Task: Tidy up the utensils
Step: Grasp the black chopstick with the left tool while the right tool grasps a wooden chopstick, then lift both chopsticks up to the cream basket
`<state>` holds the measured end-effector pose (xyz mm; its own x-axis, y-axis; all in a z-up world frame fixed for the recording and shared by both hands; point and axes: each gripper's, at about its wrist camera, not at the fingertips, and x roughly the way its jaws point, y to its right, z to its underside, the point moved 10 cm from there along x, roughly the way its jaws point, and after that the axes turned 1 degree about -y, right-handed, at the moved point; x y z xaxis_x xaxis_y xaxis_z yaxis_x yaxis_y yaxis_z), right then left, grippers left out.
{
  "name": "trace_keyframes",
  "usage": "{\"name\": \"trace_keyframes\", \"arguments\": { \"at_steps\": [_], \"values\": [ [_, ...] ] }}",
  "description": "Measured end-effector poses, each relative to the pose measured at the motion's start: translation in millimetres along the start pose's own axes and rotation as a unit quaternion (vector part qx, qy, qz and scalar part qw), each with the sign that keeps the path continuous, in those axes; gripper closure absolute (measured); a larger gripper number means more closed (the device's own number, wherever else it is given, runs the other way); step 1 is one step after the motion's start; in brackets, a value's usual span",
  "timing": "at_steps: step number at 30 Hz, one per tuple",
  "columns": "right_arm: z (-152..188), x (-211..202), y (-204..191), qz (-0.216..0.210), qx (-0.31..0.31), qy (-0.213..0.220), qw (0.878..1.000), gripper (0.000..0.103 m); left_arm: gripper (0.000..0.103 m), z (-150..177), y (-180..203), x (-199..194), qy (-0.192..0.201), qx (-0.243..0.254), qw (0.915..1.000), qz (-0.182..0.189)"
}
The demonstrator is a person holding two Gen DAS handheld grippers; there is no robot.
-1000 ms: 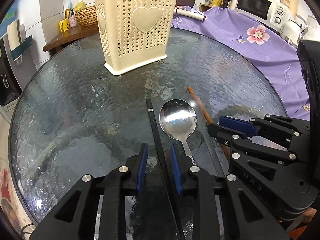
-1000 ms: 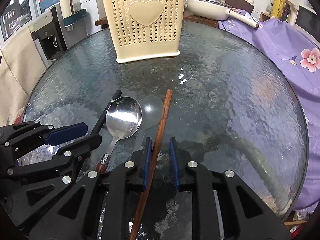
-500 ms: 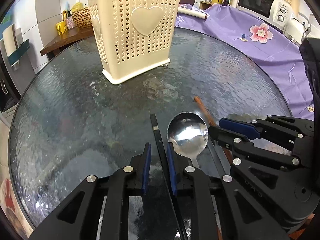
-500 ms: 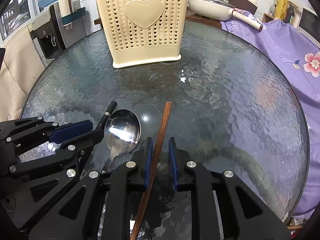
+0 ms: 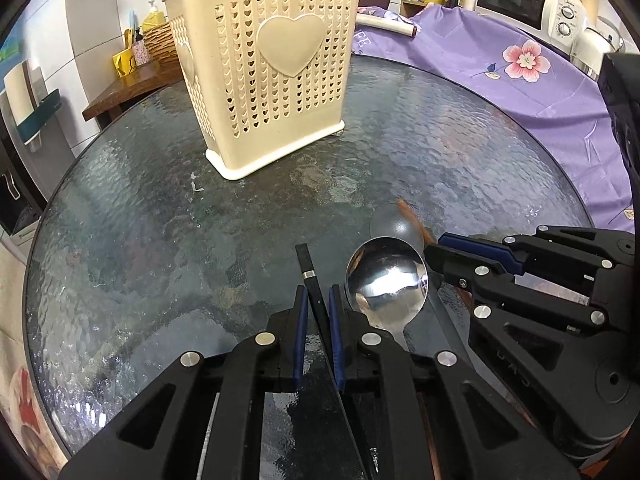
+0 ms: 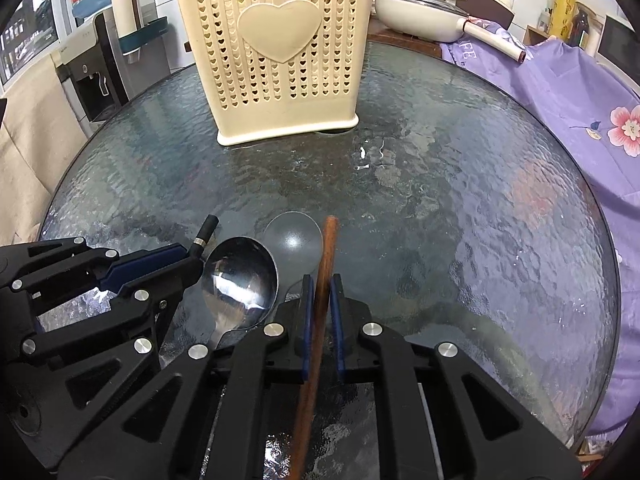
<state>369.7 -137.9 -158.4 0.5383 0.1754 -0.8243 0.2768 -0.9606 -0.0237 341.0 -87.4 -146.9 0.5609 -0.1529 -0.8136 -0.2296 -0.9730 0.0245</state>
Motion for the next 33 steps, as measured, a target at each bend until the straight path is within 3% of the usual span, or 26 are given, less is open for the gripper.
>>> {"name": "trace_keyframes", "arguments": {
  "at_steps": [20,27,33],
  "values": [
    [-0.5,-0.4,1.7,-0.007,0.003,0.007,1.0,0.095,0.096,-4.4,3.3,4.1,-0.005,-0.01,0.9998,0.019],
    [-15.9,-24.3,10.1,-0.019,0.009,0.05,0.999,0.095,0.096,-15.7,-0.2,-11.3,0.019,-0.017,0.9992,0.031],
    [-29.9,-50.6,11.0,-0.069,0.022,0.086,0.994,0.095,0.096,-31.2,3.3,-38.3,0.051,-0.014,0.9975,0.047]
  ]
}}
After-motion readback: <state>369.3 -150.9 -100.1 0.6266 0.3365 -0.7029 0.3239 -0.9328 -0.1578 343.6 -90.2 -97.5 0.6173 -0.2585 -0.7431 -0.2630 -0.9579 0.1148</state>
